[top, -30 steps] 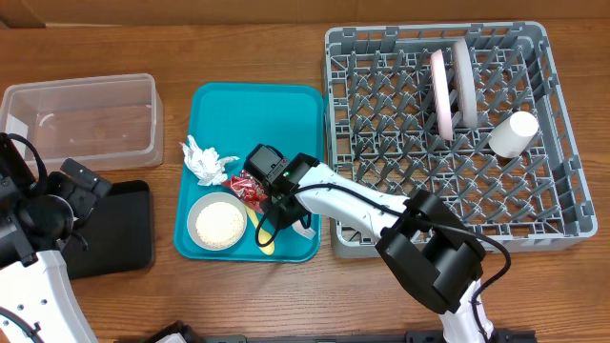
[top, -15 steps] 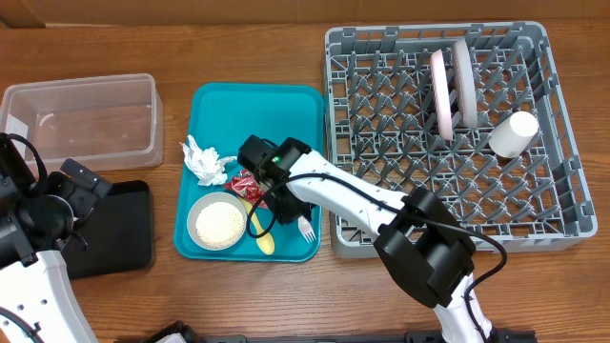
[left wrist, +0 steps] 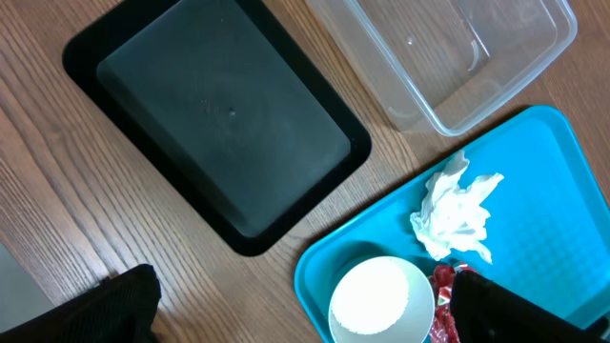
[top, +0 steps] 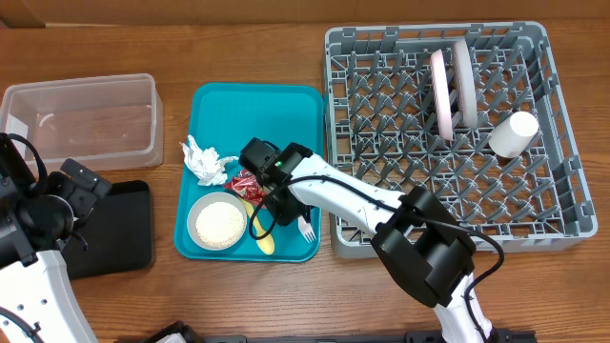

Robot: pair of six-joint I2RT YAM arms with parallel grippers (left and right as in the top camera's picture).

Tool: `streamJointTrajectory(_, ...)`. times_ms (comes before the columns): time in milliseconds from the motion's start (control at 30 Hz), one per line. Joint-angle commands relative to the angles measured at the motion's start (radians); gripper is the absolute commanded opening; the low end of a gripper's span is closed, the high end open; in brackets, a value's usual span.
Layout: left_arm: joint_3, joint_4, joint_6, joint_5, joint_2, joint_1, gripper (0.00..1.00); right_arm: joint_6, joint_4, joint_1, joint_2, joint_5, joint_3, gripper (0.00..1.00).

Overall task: Sort waste into correct bins and load items into the dishwasher rack
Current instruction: 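Lower the right gripper onto the white fork near the candy wrapper, then lift the white fork with the right gripper and place it in the rack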

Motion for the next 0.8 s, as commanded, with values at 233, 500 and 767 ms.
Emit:
streamJointTrajectory(233,0.016,0.000,-0.021,0.008,0.002,0.004,1.00,0.002,0.034,-0.012,0.004,-0.027,-0.048,0.12)
streamJointTrajectory(500,0.016,0.000,-0.021,0.008,0.002,0.004,1.00,0.002,-0.122,-0.010,0.004,0.014,0.108,0.09)
streamJointTrajectory(767,0.016,0.000,-0.021,0.008,0.002,0.005,1.00,0.002,-0.280,-0.010,0.004,0.061,0.364,0.09)
